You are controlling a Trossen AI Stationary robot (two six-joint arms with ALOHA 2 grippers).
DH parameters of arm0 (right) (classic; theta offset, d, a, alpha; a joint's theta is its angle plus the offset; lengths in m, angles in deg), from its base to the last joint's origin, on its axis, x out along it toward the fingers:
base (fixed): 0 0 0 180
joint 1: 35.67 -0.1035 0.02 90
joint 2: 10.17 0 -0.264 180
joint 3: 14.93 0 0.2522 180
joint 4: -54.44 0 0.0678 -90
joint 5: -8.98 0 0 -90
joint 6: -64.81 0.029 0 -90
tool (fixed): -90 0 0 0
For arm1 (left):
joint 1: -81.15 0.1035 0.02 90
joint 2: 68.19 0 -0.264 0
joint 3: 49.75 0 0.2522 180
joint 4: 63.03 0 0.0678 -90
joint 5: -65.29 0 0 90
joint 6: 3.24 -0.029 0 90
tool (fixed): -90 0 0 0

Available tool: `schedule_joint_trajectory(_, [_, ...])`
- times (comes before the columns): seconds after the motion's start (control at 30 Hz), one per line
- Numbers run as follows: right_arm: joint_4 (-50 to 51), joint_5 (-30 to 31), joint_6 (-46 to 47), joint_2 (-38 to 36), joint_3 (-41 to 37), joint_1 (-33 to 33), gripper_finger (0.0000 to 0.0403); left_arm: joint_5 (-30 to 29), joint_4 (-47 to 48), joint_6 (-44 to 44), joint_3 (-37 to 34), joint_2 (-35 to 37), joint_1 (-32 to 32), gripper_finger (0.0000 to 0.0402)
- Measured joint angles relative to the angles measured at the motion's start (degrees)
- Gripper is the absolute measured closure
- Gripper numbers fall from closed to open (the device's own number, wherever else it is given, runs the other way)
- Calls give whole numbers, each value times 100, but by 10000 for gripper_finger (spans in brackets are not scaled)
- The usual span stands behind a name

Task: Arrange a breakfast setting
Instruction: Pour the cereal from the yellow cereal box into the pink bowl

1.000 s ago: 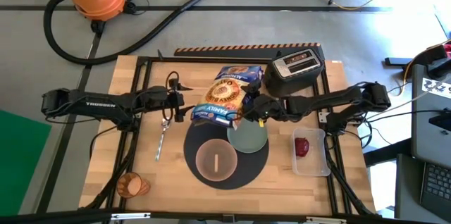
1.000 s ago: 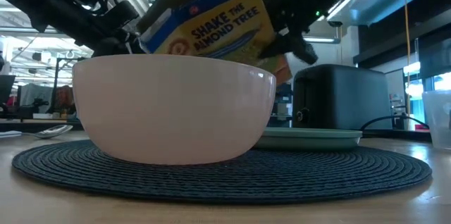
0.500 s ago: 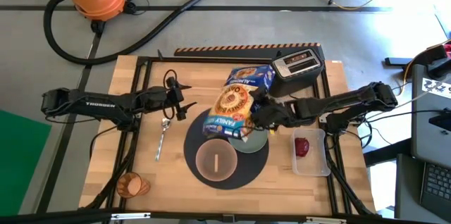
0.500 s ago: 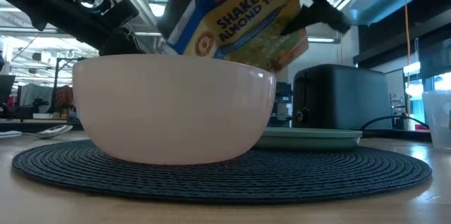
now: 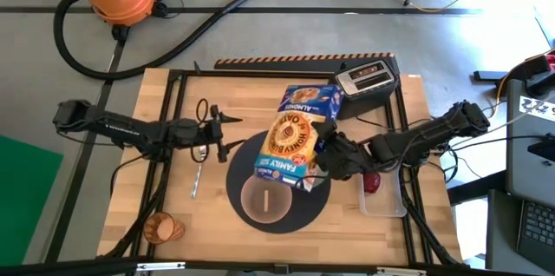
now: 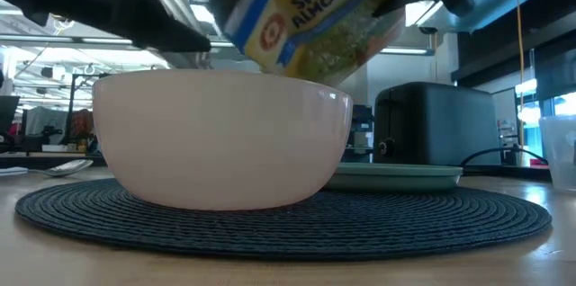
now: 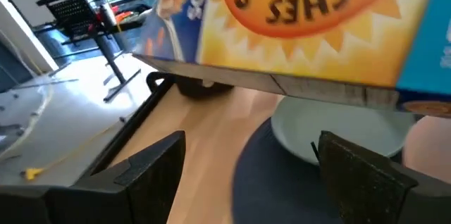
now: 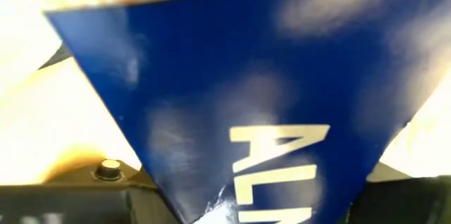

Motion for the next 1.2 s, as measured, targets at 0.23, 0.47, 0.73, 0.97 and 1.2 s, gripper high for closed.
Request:
schedule_joint_trajectory(0.23, [-11,-106,781,0,0,-145,223,38,-238,683,0,2,-429,94])
schedule_joint_trajectory(0.47, [-515,-365,1316,2,0,5,223,404,-450,-574,0,-101,-691,94])
schedule_joint_trajectory(0.73, [-722,-1556,1932,-9,486,228,223,276,-992,-1298,-2,-831,-682,94])
schedule_joint_trajectory(0.97, [-735,-3155,3247,-34,1130,920,223,172,-1981,-1413,-7,-1367,-575,94])
schedule_joint_trajectory(1.2, [-1103,-4291,4006,-93,1152,1516,223,-410,-2378,-928,-21,-1442,-578,94])
